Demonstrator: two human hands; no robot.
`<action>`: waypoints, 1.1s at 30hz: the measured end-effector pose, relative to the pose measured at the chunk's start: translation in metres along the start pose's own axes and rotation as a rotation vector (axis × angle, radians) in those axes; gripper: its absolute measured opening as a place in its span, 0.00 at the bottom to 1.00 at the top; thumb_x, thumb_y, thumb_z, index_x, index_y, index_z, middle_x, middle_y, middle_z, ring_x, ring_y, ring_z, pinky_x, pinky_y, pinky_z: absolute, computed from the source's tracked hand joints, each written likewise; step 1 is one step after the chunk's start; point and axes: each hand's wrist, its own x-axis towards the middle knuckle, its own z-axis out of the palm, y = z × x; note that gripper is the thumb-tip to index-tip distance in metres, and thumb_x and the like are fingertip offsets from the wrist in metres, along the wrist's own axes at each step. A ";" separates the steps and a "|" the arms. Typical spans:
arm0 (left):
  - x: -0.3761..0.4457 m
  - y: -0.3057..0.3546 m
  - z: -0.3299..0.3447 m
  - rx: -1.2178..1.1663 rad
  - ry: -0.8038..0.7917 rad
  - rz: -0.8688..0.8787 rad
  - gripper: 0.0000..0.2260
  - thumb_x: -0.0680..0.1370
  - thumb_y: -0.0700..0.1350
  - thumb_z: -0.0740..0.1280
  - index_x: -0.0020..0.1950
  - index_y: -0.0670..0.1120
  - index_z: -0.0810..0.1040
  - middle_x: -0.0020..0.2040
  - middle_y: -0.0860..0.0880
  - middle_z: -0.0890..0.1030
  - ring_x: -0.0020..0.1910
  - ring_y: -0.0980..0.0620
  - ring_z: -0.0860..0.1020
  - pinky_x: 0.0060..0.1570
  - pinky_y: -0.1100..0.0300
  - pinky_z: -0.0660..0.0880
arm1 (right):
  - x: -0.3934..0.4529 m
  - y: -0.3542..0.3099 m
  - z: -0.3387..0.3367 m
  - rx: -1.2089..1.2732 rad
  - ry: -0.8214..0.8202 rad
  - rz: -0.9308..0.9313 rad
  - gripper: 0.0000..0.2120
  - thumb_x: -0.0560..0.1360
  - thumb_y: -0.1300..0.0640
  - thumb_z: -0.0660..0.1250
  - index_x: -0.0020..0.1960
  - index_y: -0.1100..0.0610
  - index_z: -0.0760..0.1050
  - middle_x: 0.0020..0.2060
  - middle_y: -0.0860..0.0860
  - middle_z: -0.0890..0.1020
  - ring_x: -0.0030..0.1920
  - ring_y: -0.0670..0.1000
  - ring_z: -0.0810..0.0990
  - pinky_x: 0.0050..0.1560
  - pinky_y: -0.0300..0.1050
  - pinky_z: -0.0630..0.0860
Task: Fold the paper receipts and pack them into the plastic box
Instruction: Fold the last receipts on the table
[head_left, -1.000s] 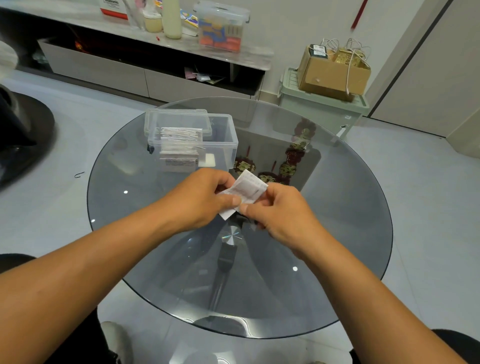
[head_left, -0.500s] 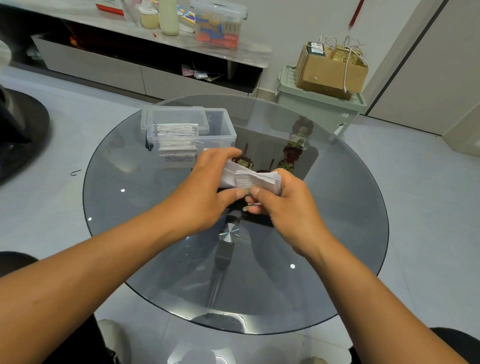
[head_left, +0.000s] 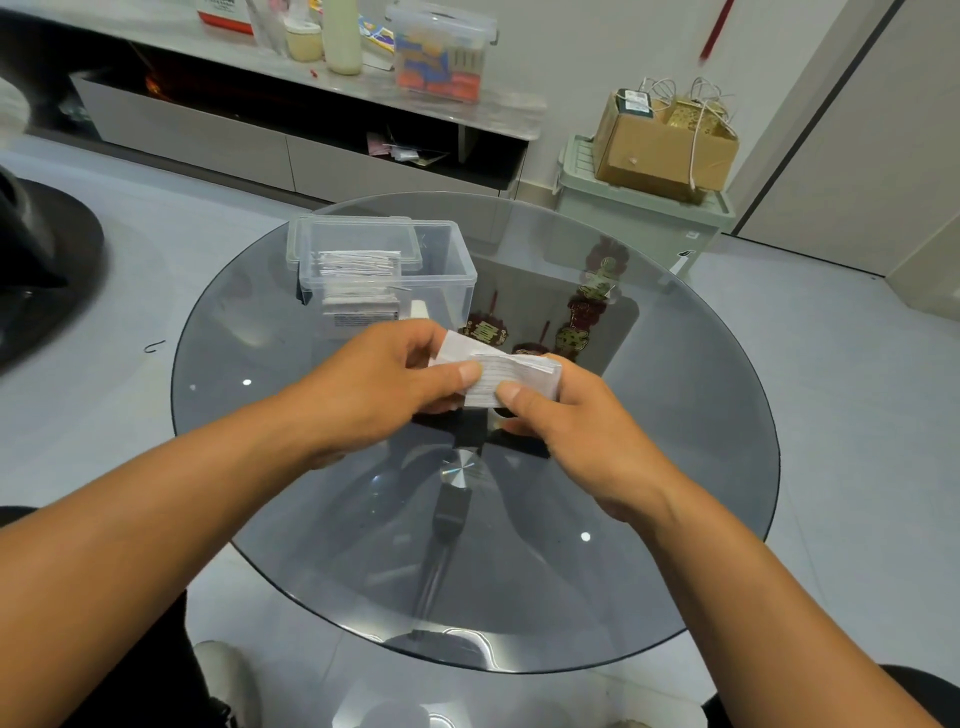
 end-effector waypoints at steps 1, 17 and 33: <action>0.000 0.000 0.002 -0.045 0.012 0.018 0.07 0.80 0.42 0.70 0.57 0.43 0.81 0.49 0.48 0.87 0.46 0.55 0.85 0.45 0.67 0.80 | 0.000 0.000 0.000 0.024 -0.006 0.005 0.08 0.83 0.58 0.66 0.62 0.52 0.79 0.57 0.50 0.85 0.58 0.49 0.84 0.55 0.42 0.83; 0.008 -0.022 0.021 0.337 0.015 0.283 0.08 0.84 0.47 0.62 0.62 0.56 0.71 0.53 0.55 0.80 0.53 0.57 0.79 0.57 0.49 0.77 | -0.008 0.010 0.008 -0.331 0.170 -0.294 0.25 0.84 0.54 0.64 0.78 0.42 0.64 0.67 0.42 0.77 0.65 0.43 0.77 0.67 0.49 0.76; 0.014 -0.017 0.003 1.062 0.149 0.678 0.18 0.78 0.62 0.64 0.61 0.51 0.77 0.56 0.53 0.78 0.56 0.49 0.73 0.58 0.53 0.69 | -0.002 0.010 -0.004 -0.994 0.186 -0.463 0.16 0.82 0.45 0.59 0.52 0.52 0.82 0.42 0.48 0.77 0.41 0.52 0.76 0.38 0.56 0.77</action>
